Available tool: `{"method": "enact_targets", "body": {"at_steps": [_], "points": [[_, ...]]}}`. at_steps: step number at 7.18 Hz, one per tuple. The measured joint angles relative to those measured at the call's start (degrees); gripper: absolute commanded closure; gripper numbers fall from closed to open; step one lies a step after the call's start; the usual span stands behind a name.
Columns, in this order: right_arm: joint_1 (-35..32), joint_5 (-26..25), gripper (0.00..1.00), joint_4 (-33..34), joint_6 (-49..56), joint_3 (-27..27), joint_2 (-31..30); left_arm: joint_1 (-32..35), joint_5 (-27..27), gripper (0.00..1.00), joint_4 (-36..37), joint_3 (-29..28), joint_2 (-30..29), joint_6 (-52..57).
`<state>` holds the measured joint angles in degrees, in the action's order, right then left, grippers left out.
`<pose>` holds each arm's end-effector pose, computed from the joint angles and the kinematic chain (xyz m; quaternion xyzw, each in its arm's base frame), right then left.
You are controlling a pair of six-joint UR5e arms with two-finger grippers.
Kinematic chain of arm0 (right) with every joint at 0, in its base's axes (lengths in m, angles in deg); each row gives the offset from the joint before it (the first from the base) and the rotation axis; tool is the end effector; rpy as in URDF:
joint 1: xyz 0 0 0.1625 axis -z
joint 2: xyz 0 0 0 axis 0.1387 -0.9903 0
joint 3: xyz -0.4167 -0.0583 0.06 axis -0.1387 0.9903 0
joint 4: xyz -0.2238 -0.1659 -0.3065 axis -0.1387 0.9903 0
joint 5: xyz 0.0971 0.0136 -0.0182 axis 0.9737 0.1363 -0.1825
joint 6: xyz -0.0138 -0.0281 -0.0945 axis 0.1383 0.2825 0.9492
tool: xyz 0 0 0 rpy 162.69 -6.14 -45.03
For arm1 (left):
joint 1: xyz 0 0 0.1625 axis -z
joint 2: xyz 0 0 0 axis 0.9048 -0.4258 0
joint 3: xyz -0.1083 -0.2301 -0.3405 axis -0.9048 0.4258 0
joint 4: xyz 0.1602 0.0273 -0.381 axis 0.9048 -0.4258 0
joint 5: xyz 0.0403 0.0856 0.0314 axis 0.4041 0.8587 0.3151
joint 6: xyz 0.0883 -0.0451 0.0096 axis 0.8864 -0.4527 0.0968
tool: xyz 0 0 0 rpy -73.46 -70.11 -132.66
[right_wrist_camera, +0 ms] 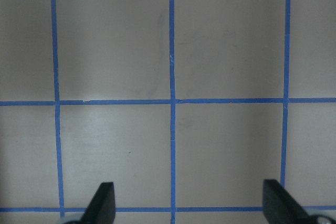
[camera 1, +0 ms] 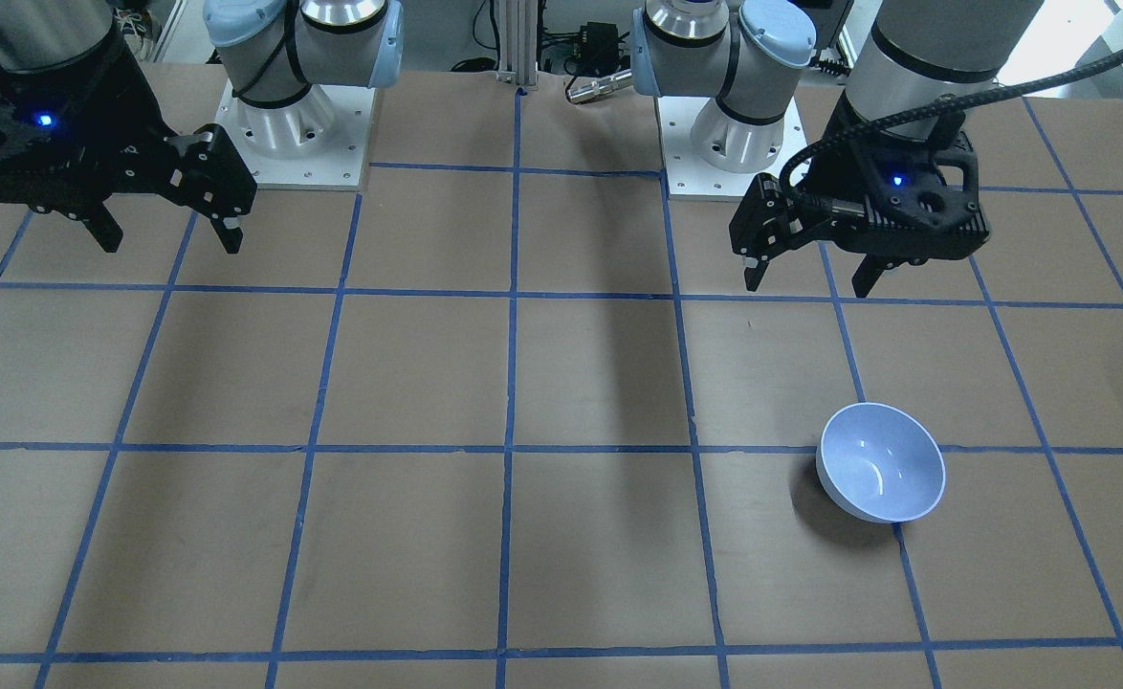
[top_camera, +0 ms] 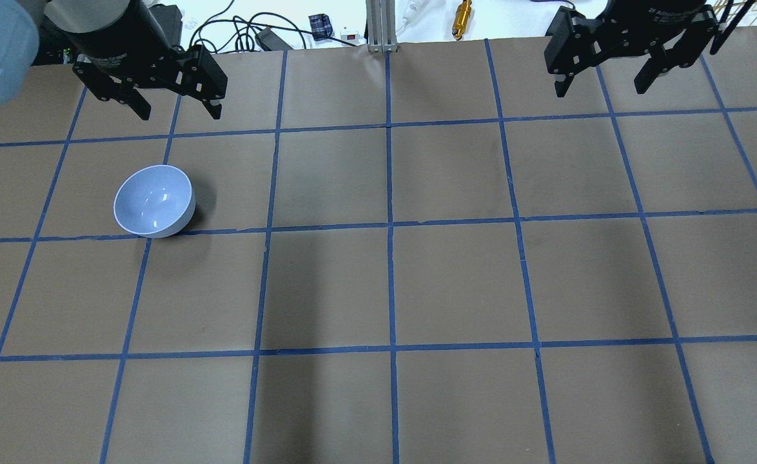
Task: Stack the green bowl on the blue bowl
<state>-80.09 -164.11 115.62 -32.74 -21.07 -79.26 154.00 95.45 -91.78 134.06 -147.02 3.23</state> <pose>0.1171 -0.5201 0.5417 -0.0002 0.9993 -0.0380 0.0056 -0.1266 -0.5303 0.5149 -0.0272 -0.9985 0.0481 0.0016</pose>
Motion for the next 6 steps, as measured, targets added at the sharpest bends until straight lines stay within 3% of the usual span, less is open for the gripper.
{"method": "enact_targets", "body": {"at_steps": [2, 6], "points": [[0.00, 0.02, 0.00, 0.00, 0.00, 0.00, -0.01, -2.21, 0.26, 0.00, -1.59, -0.12, 0.63, 5.23], [0.00, 0.00, 0.00, 0.00, 0.02, 0.00, 0.02, -20.25, 0.42, 0.00, -9.39, -0.71, 1.26, 33.64]]}}
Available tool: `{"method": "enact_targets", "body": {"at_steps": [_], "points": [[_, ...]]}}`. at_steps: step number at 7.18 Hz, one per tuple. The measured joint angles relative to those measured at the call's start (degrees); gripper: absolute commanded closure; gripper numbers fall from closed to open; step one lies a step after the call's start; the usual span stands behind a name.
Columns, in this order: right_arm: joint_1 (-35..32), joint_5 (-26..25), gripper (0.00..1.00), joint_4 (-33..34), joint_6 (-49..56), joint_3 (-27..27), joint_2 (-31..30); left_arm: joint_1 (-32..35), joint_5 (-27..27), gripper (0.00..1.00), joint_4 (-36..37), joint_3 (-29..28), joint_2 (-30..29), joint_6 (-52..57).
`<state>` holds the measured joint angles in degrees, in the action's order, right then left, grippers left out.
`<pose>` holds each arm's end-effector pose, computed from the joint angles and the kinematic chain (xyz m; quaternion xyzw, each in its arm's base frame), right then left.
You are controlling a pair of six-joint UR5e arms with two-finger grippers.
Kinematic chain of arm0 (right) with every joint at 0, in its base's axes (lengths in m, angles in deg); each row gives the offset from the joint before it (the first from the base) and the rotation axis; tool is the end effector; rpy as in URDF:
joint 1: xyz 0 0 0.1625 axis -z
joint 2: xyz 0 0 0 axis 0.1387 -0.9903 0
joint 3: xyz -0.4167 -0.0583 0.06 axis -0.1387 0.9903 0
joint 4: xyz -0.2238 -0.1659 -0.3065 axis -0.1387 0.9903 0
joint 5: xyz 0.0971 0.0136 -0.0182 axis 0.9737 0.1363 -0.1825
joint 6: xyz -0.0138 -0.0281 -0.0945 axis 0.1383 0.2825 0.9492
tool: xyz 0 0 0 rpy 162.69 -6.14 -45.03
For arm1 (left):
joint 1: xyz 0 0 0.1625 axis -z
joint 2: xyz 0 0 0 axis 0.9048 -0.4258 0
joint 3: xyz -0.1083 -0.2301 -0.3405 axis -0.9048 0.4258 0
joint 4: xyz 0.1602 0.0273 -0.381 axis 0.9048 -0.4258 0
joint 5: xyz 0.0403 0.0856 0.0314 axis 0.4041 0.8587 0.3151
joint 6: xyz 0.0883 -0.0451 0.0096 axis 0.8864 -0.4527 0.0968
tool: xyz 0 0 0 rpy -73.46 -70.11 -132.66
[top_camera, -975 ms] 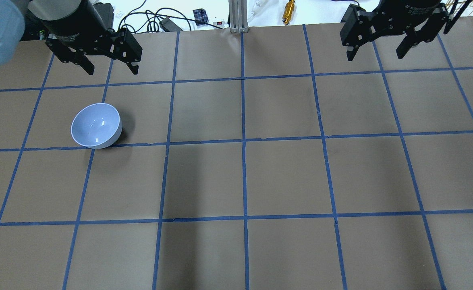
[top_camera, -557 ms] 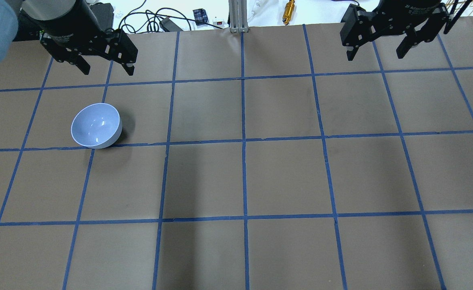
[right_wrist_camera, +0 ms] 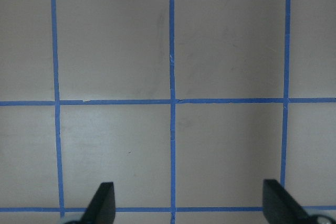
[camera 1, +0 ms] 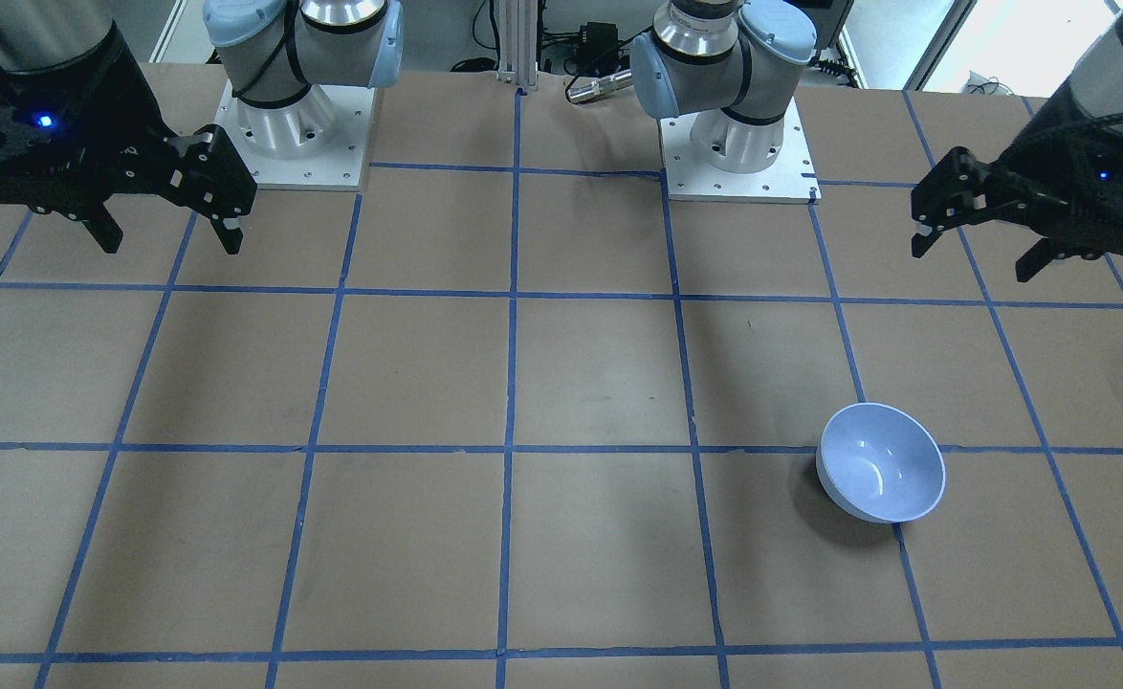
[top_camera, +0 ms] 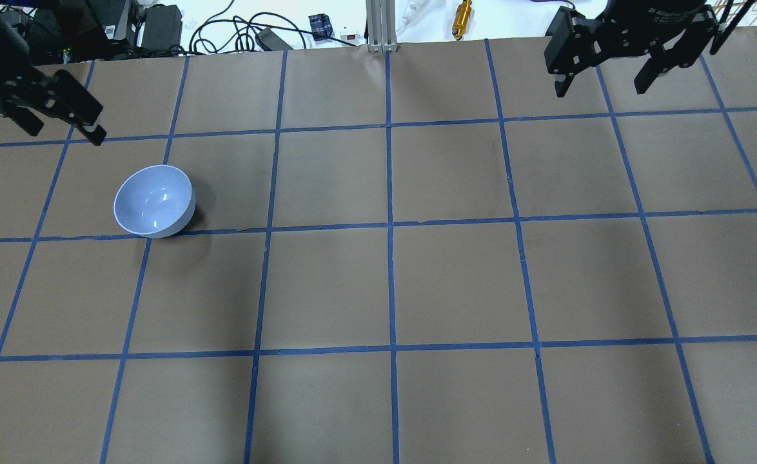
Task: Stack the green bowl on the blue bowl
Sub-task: 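Move the left gripper down toward the green bowl near the robot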
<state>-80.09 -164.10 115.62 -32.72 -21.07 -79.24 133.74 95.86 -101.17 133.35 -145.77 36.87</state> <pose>0.1171 -0.5202 0.5415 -0.0004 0.9993 -0.0378 0.0057 0.0574 -0.5200 0.5155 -0.1433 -0.9895 -0.0147 0.0082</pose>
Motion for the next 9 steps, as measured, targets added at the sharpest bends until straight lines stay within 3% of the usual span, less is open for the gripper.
{"method": "enact_targets", "body": {"at_steps": [3, 6, 9], "points": [[0.00, 0.00, 0.00, 0.00, 0.06, 0.00, 0.00, -15.06, 6.57, 0.00, 0.98, -0.11, -4.70, 29.61], [0.00, -0.04, 0.00, 0.00, 0.07, 0.00, 0.00, -26.68, 7.71, 0.00, 16.65, 0.75, -13.73, 66.16], [0.00, -0.02, 0.00, 0.00, 0.07, 0.00, 0.00, -32.22, 6.85, 0.00, 31.33, 0.34, -24.32, 92.37]]}}
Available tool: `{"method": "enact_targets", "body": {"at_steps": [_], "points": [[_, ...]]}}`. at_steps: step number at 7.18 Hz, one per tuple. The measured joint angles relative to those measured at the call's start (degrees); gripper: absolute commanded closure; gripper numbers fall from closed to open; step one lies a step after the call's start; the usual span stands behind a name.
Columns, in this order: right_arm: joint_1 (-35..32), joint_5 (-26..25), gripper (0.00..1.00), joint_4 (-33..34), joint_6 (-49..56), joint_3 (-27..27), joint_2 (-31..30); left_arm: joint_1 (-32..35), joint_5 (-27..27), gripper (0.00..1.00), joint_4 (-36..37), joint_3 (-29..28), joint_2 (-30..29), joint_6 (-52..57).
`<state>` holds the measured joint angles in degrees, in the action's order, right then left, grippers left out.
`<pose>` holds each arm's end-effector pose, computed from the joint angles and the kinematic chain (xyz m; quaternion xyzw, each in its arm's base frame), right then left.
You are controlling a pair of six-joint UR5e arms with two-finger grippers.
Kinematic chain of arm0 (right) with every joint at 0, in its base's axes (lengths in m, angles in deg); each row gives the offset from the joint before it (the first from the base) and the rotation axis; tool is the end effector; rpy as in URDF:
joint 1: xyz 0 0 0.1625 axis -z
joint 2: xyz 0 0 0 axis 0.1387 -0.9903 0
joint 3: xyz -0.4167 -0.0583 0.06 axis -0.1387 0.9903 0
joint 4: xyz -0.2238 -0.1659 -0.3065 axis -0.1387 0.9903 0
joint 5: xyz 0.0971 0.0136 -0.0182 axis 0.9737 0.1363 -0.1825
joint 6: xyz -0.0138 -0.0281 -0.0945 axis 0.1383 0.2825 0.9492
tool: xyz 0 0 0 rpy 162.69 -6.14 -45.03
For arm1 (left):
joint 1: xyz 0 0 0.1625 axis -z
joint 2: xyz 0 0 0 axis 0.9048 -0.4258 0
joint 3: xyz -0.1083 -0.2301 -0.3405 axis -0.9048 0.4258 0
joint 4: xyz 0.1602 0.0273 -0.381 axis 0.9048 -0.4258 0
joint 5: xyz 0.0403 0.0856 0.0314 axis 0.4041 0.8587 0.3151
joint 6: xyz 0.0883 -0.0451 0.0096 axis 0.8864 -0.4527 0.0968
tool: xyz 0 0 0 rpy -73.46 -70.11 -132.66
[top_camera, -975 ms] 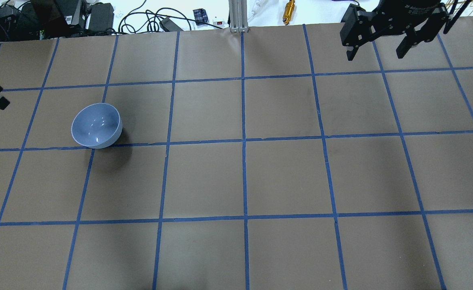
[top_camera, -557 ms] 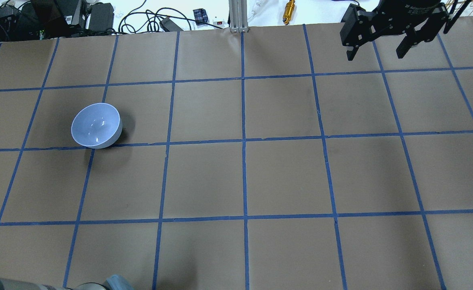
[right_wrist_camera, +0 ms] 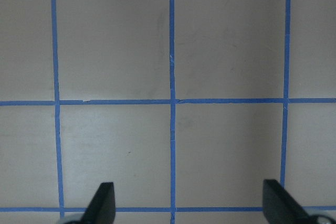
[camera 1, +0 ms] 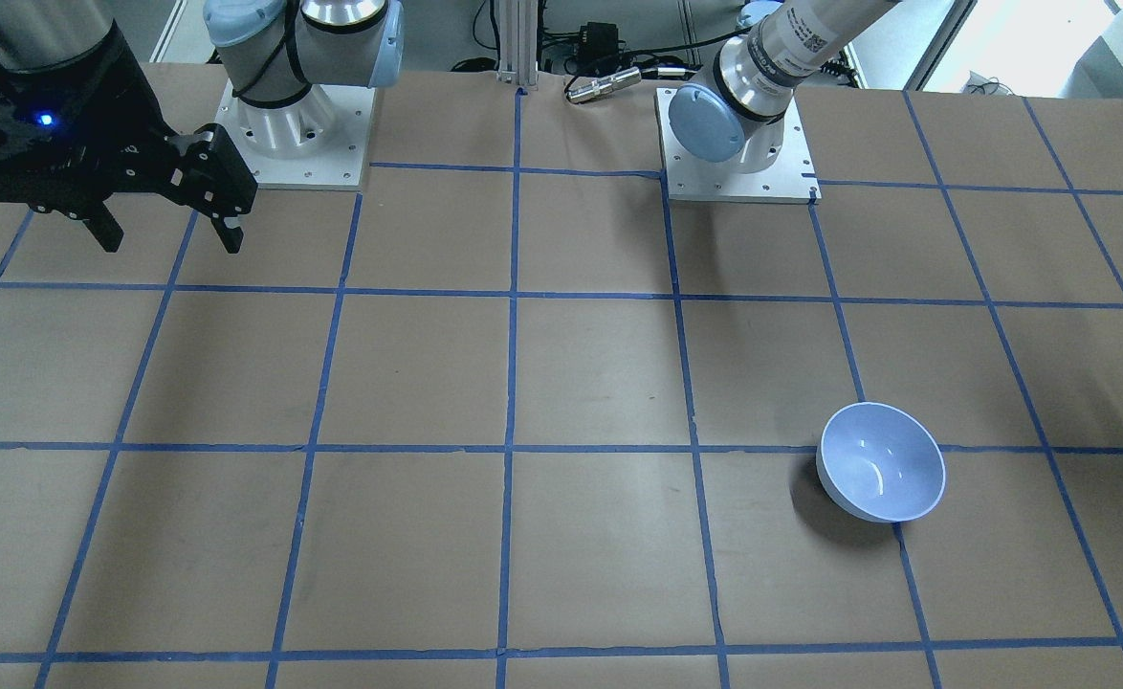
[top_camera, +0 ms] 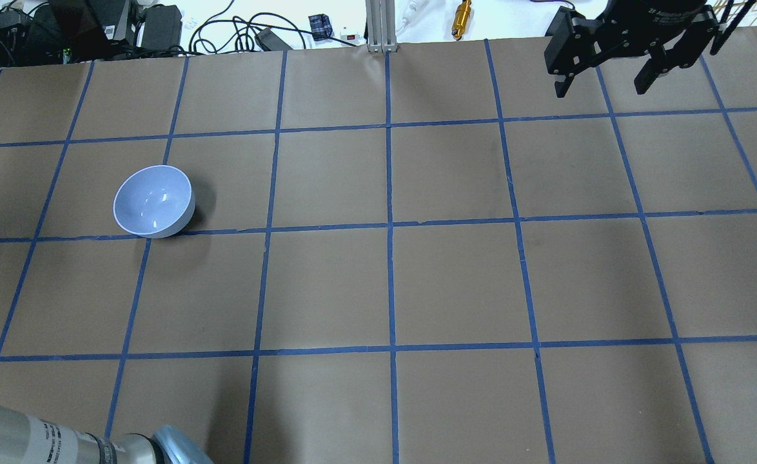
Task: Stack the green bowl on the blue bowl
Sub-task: 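Grasp the green bowl rim with the left gripper and lift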
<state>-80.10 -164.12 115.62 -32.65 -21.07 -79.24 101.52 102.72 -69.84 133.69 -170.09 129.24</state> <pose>0.1171 -0.5202 0.5415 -0.0011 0.9993 -0.0378 0.0055 0.4627 -0.4966 0.3168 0.6164 0.7841 0.0610 0.0396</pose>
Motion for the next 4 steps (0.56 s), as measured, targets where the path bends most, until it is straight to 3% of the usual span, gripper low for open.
{"method": "enact_targets", "body": {"at_steps": [4], "points": [[0.00, 0.01, 0.00, 0.00, 0.00, 0.00, -0.08, -6.72, -6.64, 0.03, 7.16, -0.79, -9.38, 17.33]]}}
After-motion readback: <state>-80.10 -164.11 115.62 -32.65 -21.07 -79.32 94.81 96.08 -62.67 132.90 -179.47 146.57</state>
